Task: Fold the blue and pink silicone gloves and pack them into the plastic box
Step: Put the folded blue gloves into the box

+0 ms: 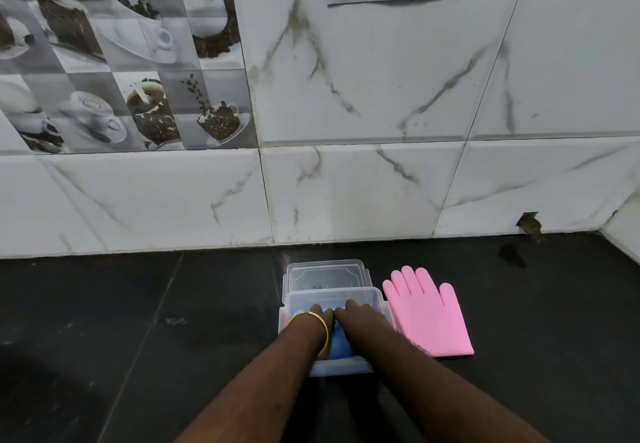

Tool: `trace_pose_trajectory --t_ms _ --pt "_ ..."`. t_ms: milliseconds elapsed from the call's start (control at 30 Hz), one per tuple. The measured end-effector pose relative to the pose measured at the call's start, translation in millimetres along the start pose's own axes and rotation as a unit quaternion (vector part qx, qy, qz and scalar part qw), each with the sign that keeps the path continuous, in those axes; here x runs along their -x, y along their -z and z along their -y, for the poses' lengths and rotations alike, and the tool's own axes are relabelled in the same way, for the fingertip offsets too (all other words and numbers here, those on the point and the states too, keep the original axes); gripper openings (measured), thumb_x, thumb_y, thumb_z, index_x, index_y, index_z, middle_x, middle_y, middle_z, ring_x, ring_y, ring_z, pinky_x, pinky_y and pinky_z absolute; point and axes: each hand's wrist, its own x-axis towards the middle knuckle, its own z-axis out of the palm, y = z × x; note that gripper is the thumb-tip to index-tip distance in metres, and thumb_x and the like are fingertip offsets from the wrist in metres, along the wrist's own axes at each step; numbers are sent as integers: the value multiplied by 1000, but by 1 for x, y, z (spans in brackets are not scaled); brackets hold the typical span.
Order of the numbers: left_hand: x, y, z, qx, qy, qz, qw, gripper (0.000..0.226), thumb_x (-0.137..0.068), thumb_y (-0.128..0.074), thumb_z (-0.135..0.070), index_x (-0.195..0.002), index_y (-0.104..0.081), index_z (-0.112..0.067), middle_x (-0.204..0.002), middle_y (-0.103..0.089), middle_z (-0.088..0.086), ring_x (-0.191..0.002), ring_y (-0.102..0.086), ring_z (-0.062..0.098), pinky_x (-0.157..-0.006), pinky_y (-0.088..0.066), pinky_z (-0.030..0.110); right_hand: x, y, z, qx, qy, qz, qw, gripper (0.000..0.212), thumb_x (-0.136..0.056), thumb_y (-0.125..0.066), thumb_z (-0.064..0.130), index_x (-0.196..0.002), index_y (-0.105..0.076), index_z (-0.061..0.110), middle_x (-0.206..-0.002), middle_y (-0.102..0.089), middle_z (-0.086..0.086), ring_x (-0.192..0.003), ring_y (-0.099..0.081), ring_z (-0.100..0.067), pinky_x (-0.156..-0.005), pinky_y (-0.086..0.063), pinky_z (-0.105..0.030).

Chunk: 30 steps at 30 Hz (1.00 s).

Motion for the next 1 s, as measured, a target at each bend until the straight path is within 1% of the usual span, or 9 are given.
trace_pose_trajectory --t_ms 100,267,467,600,667,767,833,900,1000 --pt "-2 0 0 -3 -12 10 1000 88 -85 -64 -28 -154 -11 -17 -151 -28 15 -136 -39 39 -112 -35 49 -4 -3 -2 -2 -1 13 1000 41 -93 -55 13 -134 -50 14 -131 -50 -16 -120 -52 -39 -98 -44 -46" --pt "-4 -1 2 -1 -27 12 1000 89 -86 -63 -30 -154 -9 -16 -152 -27 15 -136 -38 39 -113 -33 50 -9 -2 -2 -5 -2 31 999 44 -93 -56 12 -136 -48 14 -134 -47 -16 -123 -50 -40 -100 -42 -48" --pt "-8 -3 3 -11 -39 19 999 92 -85 -66 -32 -154 -8 -15 -152 -26 15 -137 -37 38 -112 -34 50 -11 -8 -2 1 -10 31 999 44 -96 -54 16 -139 -46 16 -136 -47 -13 -124 -49 -38 -104 -43 -48" --pt "-9 -6 4 -11 -40 13 999 93 -85 -66 -34 -154 -6 -16 -153 -25 15 -137 -36 38 -113 -34 51 -10 -9 0 -3 -17 28 999 44 -95 -54 17 -138 -47 18 -136 -47 -12 -124 -49 -38 -103 -44 -48" --pt "-8 -6 4 -8 -38 7 999 92 -85 -66 -34 -154 -7 -16 -152 -26 15 -136 -38 39 -113 -35 50 -9 -8 1 0 -22 27 999 43 -96 -52 16 -139 -46 18 -136 -46 -13 -125 -48 -38 -102 -43 -48" --pt "-2 -5 2 -2 -40 -2 999 89 -87 -64 -33 -154 -9 -15 -153 -26 16 -138 -36 38 -114 -32 49 -5 -6 3 -1 -27 21 999 40 -99 -42 15 -139 -46 18 -135 -46 -15 -122 -49 -40 -99 -42 -47" --pt "3 -5 -1 15 -30 -10 999 87 -86 -65 -33 -153 -12 -15 -152 -26 16 -138 -35 38 -115 -31 47 -2 -5 4 -3 -29 21 999 41 -99 -43 16 -139 -45 19 -134 -46 -15 -122 -49 -40 -99 -43 -47" --pt "11 -3 -1 34 -25 -18 999 82 -86 -66 -29 -152 -19 -15 -150 -30 16 -137 -37 38 -115 -32 46 3 -1 8 -4 -32 27 999 42 -98 -47 17 -140 -46 18 -135 -48 -15 -124 -50 -39 -101 -41 -47" --pt "17 11 -5 23 -43 -46 998 62 -86 -67 -14 -142 -42 -8 -144 -46 17 -132 -47 34 -109 -38 40 2 11 8 0 -40 41 998 41 -97 -52 13 -138 -52 12 -138 -53 -16 -128 -52 -35 -105 -40 -44"
